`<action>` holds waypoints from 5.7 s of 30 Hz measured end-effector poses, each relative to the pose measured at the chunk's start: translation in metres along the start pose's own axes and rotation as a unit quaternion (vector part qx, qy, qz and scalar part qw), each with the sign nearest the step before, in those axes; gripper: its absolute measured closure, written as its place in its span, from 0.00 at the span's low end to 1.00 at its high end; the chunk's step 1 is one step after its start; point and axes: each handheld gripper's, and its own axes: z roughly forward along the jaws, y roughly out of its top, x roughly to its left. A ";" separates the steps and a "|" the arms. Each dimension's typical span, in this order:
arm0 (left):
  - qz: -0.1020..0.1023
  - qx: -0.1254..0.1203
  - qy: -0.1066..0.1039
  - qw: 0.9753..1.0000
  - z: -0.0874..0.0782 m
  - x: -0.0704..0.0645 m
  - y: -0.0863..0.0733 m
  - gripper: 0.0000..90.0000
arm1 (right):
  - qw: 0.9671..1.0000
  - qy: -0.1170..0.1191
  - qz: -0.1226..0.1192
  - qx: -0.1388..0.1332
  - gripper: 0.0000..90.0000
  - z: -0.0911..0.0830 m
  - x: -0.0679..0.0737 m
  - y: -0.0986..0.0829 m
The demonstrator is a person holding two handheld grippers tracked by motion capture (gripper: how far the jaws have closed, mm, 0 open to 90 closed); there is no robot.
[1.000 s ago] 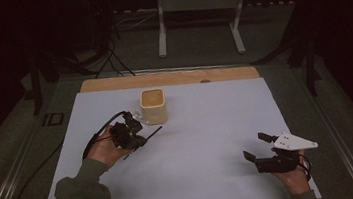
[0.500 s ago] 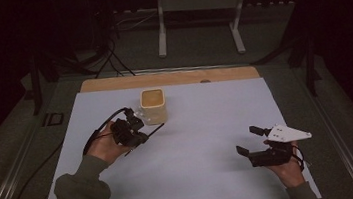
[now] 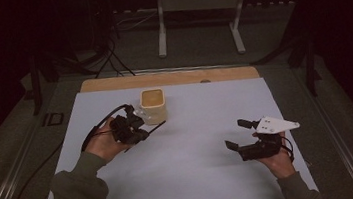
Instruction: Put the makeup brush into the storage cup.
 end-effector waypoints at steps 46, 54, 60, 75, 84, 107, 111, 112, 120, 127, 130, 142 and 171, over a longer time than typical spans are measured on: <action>0.086 -0.003 -0.047 0.995 -0.009 -0.015 0.035 0.96 | 0.996 0.084 -0.019 0.011 0.17 0.042 0.018 0.031; 0.099 -0.003 -0.049 0.994 -0.008 -0.020 0.043 0.96 | 0.995 0.099 -0.025 0.019 0.17 0.048 0.022 0.034; 0.109 -0.003 -0.052 0.993 -0.006 -0.023 0.047 0.96 | 0.993 0.112 -0.028 0.025 0.17 0.051 0.025 0.036; 0.135 -0.001 -0.058 0.989 -0.004 -0.033 0.053 0.96 | 0.991 0.129 -0.034 0.029 0.17 0.057 0.030 0.041; 0.155 -0.007 -0.059 0.986 -0.004 -0.039 0.057 0.96 | 0.988 0.144 -0.037 0.029 0.18 0.058 0.032 0.044; 0.202 -0.017 -0.067 0.977 -0.005 -0.057 0.069 0.96 | 0.985 0.168 -0.037 0.023 0.24 0.061 0.034 0.048; 0.208 -0.019 -0.071 0.975 -0.005 -0.059 0.070 0.96 | 0.984 0.170 -0.039 0.023 0.24 0.062 0.035 0.049; 0.210 -0.018 -0.071 0.975 -0.005 -0.060 0.070 0.96 | 0.984 0.171 -0.039 0.024 0.24 0.063 0.035 0.049; 0.223 -0.025 -0.084 0.971 -0.005 -0.062 0.073 0.96 | 0.983 0.180 -0.039 0.024 0.24 0.064 0.037 0.048; 0.225 -0.023 -0.088 0.970 -0.004 -0.062 0.072 0.96 | 0.982 0.182 -0.042 0.025 0.27 0.064 0.038 0.048; 0.229 -0.022 -0.088 0.969 -0.004 -0.062 0.072 0.96 | 0.982 0.184 -0.042 0.023 0.29 0.064 0.038 0.048; 0.237 -0.023 -0.094 0.967 -0.003 -0.064 0.072 0.95 | 0.972 0.230 -0.050 0.016 0.85 0.062 0.037 0.048; 0.118 -0.068 -0.047 0.990 -0.007 -0.044 0.068 0.18 | 0.974 0.219 -0.054 0.006 0.95 0.055 0.033 0.048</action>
